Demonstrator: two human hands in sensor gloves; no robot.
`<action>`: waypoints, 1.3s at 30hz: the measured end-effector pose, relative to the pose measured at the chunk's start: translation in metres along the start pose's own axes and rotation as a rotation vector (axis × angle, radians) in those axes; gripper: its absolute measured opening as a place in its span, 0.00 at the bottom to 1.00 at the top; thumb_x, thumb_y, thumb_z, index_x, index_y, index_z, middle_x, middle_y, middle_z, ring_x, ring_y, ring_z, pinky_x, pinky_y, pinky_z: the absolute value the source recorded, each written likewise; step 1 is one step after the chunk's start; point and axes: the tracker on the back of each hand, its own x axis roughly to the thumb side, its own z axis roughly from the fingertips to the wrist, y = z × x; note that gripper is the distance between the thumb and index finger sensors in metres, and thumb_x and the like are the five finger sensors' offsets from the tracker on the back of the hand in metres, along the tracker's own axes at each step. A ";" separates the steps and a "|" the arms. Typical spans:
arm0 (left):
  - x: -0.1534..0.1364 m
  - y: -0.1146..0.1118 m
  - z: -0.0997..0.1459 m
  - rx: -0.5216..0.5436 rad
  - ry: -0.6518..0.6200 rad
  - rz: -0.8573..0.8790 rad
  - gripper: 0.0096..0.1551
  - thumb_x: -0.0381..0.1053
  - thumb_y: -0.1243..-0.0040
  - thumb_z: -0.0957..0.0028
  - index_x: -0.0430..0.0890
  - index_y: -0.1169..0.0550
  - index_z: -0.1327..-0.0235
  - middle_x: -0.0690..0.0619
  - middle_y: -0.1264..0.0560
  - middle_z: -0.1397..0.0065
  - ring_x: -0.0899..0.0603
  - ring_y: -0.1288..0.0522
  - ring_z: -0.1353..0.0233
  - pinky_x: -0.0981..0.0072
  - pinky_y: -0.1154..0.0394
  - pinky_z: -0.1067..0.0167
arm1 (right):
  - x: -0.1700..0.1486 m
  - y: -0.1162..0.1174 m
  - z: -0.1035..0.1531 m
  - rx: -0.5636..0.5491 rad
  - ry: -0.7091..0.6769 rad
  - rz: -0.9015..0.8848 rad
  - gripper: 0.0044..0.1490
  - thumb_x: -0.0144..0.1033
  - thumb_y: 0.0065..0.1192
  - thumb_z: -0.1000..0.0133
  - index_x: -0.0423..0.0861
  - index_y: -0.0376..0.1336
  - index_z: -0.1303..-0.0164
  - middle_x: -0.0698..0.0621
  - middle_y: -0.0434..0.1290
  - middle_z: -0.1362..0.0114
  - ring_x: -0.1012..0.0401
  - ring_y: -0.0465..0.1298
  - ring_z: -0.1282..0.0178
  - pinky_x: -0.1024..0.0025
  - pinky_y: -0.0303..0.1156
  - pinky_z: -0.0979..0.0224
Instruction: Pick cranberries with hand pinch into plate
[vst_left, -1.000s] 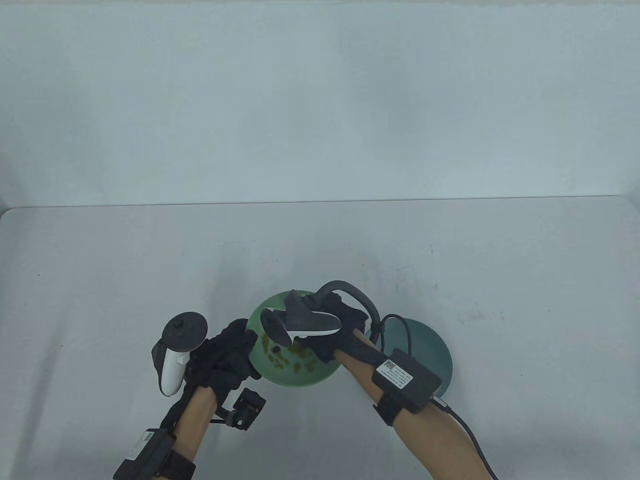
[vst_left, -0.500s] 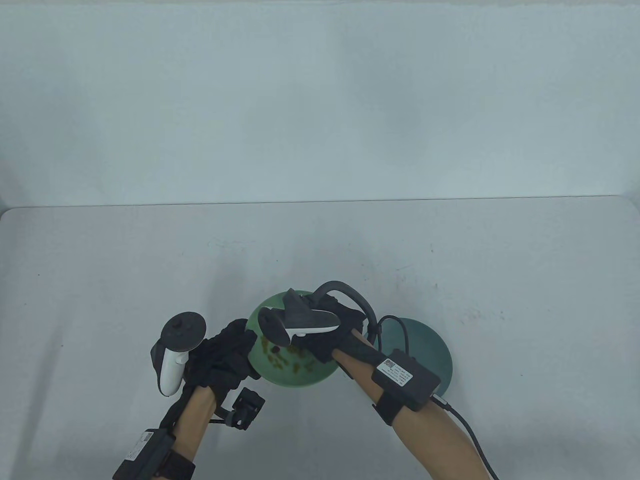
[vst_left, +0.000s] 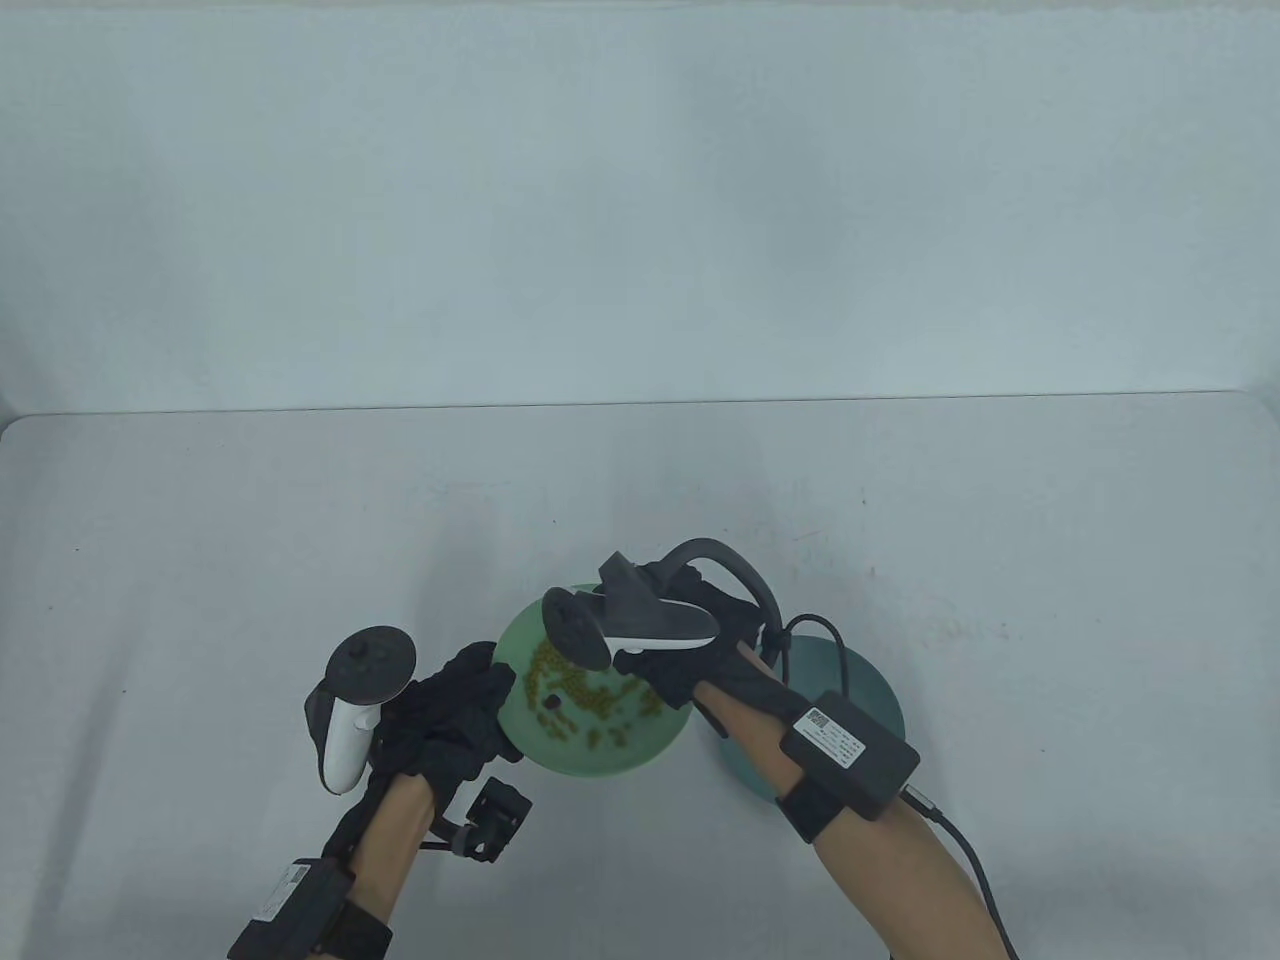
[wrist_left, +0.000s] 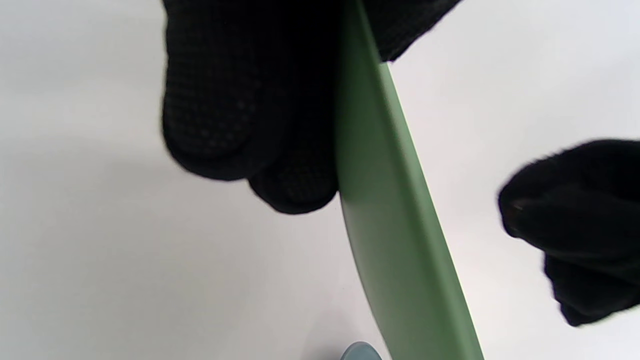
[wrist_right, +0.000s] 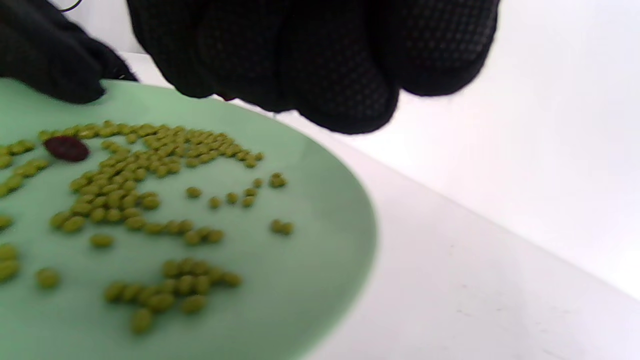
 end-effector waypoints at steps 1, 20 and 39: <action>0.000 0.000 0.000 0.001 0.000 -0.001 0.29 0.42 0.49 0.36 0.29 0.35 0.27 0.38 0.22 0.41 0.46 0.10 0.57 0.68 0.11 0.60 | -0.006 -0.001 0.003 -0.001 0.013 -0.001 0.30 0.53 0.64 0.43 0.46 0.73 0.39 0.64 0.80 0.59 0.67 0.83 0.59 0.66 0.82 0.48; 0.000 0.002 0.000 0.016 -0.002 -0.011 0.29 0.42 0.48 0.36 0.29 0.35 0.27 0.38 0.22 0.41 0.46 0.10 0.58 0.68 0.11 0.60 | -0.099 0.078 0.075 0.146 0.236 -0.048 0.30 0.54 0.64 0.43 0.46 0.73 0.39 0.64 0.80 0.59 0.67 0.83 0.59 0.66 0.82 0.48; 0.000 0.003 0.001 0.019 -0.006 -0.020 0.29 0.42 0.48 0.36 0.29 0.35 0.27 0.38 0.22 0.41 0.46 0.10 0.58 0.68 0.11 0.60 | -0.100 0.167 0.085 0.328 0.279 -0.045 0.30 0.54 0.64 0.44 0.48 0.72 0.39 0.64 0.80 0.59 0.67 0.83 0.59 0.66 0.81 0.48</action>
